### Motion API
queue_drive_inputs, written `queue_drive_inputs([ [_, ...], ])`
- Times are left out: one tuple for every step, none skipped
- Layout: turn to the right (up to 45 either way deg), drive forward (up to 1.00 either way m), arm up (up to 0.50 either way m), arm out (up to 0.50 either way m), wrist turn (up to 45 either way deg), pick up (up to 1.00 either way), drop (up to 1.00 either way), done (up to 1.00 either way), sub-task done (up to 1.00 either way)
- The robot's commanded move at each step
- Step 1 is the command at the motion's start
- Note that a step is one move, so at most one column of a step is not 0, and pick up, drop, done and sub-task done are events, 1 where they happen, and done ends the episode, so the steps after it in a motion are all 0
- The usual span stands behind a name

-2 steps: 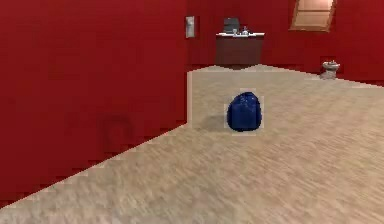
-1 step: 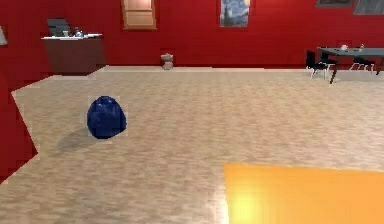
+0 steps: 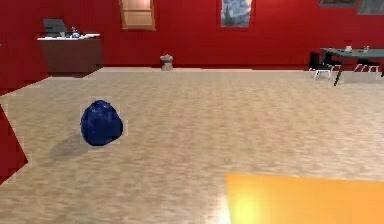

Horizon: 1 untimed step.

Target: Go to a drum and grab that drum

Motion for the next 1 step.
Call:
queue_drive_inputs([
  [39.0,0.00,0.00,0.00,0.0,0.00,0.00,0.00,0.00],
])
